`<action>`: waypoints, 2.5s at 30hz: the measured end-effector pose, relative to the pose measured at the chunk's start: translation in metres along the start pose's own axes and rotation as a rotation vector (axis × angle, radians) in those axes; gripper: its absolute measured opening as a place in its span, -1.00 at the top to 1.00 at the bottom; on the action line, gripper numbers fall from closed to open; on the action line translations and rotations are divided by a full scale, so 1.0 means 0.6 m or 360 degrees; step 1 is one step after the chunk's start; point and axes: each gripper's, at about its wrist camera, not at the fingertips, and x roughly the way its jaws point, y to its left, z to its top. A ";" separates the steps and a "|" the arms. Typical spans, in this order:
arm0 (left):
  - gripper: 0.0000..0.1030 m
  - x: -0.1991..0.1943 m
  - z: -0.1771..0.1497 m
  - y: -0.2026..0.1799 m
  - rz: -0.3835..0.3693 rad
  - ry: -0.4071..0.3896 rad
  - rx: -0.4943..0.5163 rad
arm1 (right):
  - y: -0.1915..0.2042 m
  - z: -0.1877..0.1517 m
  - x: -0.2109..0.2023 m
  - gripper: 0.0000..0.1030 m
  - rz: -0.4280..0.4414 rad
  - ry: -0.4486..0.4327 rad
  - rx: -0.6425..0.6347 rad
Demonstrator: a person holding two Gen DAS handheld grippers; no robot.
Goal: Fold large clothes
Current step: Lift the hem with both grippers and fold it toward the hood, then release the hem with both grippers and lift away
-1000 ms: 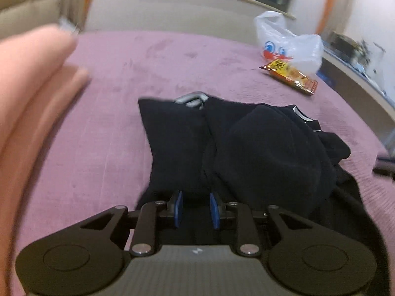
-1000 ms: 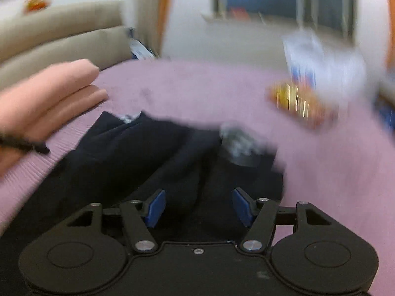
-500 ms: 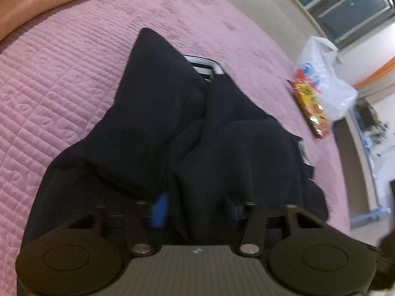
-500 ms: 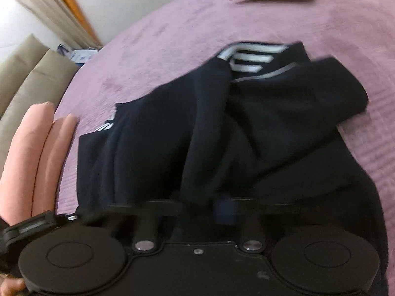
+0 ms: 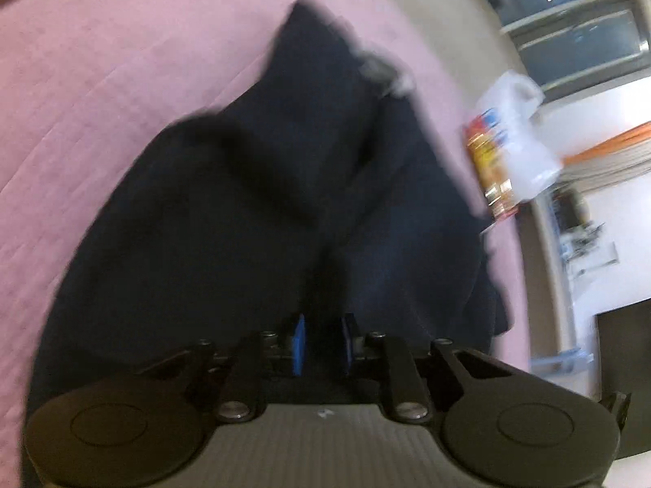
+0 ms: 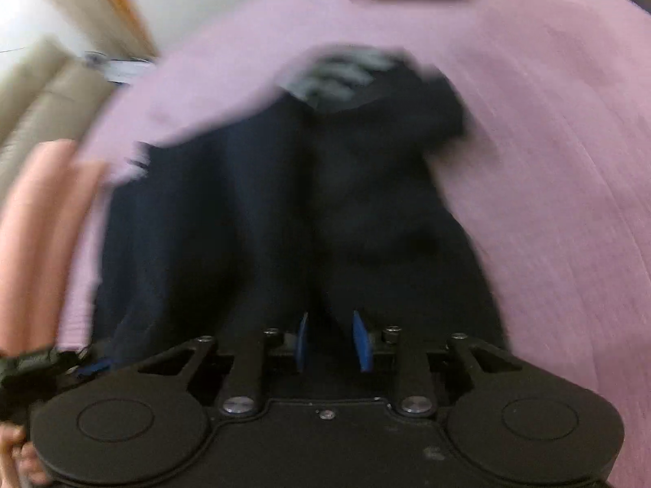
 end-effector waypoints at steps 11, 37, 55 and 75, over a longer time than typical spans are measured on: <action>0.50 -0.016 0.009 -0.160 -0.0017 -0.0156 0.0588 | 0.190 -0.009 0.009 0.50 -0.0056 -0.0215 -0.0612; 0.49 -0.281 -0.210 0.048 0.0453 0.0103 0.0346 | -0.041 -0.219 -0.215 -0.33 -0.0302 0.0080 -0.0074; 0.39 -0.288 -0.236 0.149 0.0295 0.0204 -0.0009 | -0.122 -0.308 -0.182 -0.47 -0.0266 0.0330 0.0192; 0.16 -0.284 -0.289 0.159 0.0293 0.0366 -0.0129 | -0.088 -0.301 -0.162 -0.31 -0.0158 0.0445 0.0032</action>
